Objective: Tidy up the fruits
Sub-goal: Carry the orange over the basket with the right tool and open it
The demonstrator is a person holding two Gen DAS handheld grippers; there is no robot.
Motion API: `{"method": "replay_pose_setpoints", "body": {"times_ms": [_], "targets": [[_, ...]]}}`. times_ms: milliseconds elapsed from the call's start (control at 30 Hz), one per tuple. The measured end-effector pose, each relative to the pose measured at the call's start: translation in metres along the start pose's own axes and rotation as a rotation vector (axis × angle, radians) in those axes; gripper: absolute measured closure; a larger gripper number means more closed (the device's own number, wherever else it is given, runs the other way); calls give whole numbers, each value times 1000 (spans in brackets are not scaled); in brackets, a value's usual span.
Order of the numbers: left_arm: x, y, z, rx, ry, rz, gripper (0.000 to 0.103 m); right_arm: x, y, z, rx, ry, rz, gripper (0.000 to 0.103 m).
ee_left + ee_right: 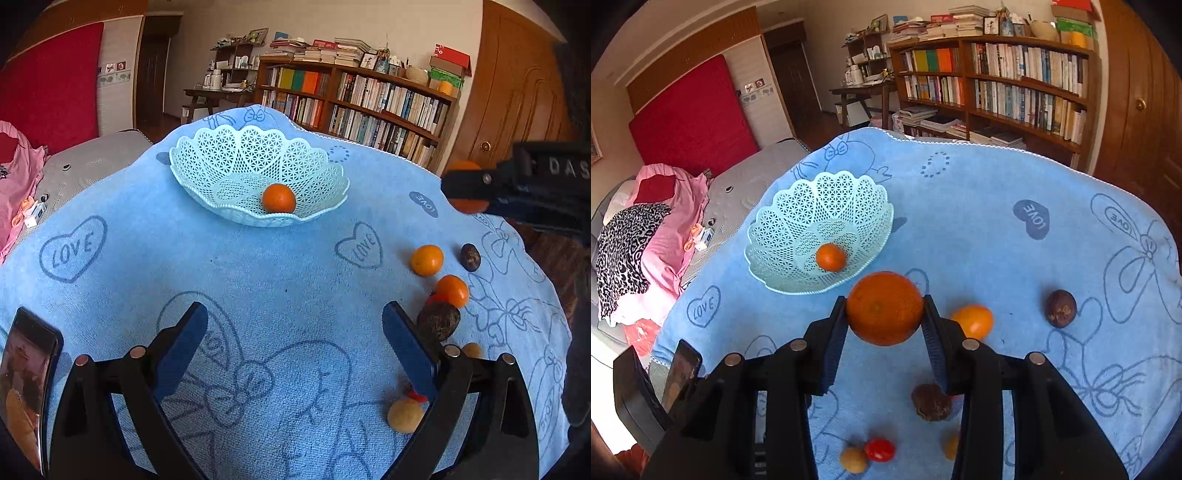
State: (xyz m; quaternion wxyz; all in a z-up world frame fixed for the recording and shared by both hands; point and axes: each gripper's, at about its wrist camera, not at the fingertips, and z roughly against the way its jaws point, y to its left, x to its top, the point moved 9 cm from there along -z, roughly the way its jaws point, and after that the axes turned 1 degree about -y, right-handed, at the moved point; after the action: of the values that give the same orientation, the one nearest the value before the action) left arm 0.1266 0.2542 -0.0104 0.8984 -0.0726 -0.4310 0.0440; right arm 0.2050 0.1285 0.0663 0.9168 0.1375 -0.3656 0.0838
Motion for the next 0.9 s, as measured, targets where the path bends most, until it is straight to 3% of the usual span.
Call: {"method": "replay_pose_setpoints", "body": {"times_ms": [333,467,533,900], "targets": [[-8,9,16,-64,-32,31,6,25,67,-79,66,101,90,63],[-7,12,17,-75,-40,60,6,26,59,-100,35,126,49,62],[-7,10,18,-79,-46,53,6,26,51,-104,30,126,12,56],[-7,-1,27,-84,-97,-3,5,15,16,-73,3,65,-77,49]]}}
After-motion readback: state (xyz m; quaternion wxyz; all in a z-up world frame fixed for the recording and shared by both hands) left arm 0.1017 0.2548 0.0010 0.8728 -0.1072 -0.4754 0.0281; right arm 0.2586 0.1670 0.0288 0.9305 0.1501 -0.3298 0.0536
